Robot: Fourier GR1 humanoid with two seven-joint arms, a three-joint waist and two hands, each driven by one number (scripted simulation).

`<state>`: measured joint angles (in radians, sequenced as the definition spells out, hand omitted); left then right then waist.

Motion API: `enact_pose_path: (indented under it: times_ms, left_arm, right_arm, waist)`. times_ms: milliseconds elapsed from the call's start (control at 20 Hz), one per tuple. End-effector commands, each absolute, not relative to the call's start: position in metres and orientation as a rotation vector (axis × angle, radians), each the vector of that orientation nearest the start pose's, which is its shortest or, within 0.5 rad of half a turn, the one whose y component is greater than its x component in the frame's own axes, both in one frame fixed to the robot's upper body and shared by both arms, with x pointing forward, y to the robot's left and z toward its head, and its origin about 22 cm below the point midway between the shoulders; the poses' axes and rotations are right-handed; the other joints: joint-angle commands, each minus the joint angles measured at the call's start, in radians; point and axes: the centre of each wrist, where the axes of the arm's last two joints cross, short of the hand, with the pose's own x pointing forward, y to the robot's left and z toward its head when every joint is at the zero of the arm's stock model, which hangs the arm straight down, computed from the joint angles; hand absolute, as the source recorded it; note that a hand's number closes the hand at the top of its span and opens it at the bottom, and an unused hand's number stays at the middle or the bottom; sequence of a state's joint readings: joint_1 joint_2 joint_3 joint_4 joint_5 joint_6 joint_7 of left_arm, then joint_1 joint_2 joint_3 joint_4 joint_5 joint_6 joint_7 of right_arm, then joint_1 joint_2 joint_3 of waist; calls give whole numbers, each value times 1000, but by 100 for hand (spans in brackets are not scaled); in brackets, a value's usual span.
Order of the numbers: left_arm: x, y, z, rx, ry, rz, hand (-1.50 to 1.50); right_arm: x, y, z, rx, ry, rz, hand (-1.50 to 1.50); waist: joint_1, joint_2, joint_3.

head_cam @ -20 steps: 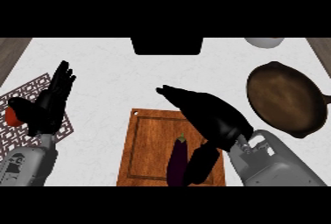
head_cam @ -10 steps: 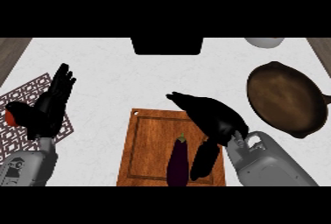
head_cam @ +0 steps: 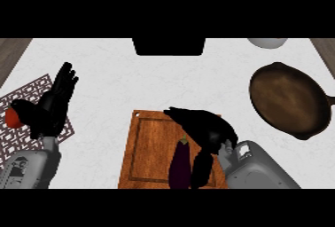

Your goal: Pick the eggplant from the cutting board and place it in the pan

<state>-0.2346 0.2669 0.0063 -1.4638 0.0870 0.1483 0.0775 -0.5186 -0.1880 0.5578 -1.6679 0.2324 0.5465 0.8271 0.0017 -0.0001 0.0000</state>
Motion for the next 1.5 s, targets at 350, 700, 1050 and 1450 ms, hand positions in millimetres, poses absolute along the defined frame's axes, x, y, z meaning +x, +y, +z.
enact_pose_path:
  times_ms: [350,700,1050,1450]
  left_arm:
    - [301,266,52,202,-1619,-42,0]
    - [298,284,72,195,-1625,-30,0]
    - [293,283,41,181,-1609,-44,0]
    - [305,260,34,193,-1613,-37,0]
  right_arm:
    - [268,-61,97,-359,-917,1610,-150]
    - [268,-70,98,-376,-868,1625,-150]
    - [273,-61,63,-368,-827,1673,-150]
    - [287,-51,53,-329,-763,1695,-150]
  waist:
    - [0,-1,0]
    - [0,-2,0]
    - [2,1,0]
    - [-2,0,0]
